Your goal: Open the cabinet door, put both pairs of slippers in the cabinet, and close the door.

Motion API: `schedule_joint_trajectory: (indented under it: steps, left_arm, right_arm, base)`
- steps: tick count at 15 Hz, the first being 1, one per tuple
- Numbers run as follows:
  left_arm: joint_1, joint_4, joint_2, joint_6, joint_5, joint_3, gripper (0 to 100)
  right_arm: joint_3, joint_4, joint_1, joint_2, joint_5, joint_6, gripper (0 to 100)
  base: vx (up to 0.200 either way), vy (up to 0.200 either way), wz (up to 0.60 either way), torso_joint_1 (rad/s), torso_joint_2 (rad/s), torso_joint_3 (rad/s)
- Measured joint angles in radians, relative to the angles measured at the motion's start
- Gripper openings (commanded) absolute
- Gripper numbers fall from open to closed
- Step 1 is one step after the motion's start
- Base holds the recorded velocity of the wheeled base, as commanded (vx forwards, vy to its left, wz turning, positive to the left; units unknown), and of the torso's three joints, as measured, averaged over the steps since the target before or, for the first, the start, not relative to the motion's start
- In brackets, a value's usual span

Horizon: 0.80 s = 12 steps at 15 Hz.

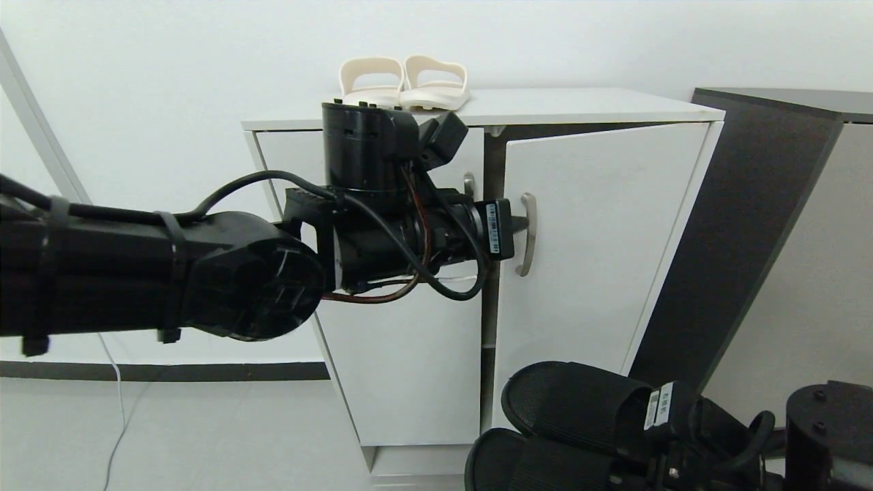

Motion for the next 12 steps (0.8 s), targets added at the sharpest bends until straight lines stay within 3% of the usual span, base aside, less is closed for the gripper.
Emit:
schedule_joint_trajectory:
  steps: [3, 8, 12]
  left_arm:
    - [0.0, 0.0, -0.074, 0.001, 0.004, 0.061, 0]
    - [0.078, -0.031, -0.075, -0.011, -0.016, 0.05, 0]
    - [0.097, -0.187, 0.008, -0.076, -0.043, 0.013, 0]
  right_arm:
    - [0.001, -0.001, 0.0, -0.001, -0.003, -0.001, 0]
    - [0.004, -0.001, 0.0, -0.006, -0.003, -0.001, 0]
    - [0.01, 0.001, 0.016, -0.008, -0.009, -0.002, 0]
  base:
    - [0.0, 0.0, 0.0, 0.0, 0.0, 0.0]
    - [0.0, 0.0, 0.0, 0.0, 0.0, 0.0]
    - [0.0, 0.0, 0.0, 0.0, 0.0, 0.0]
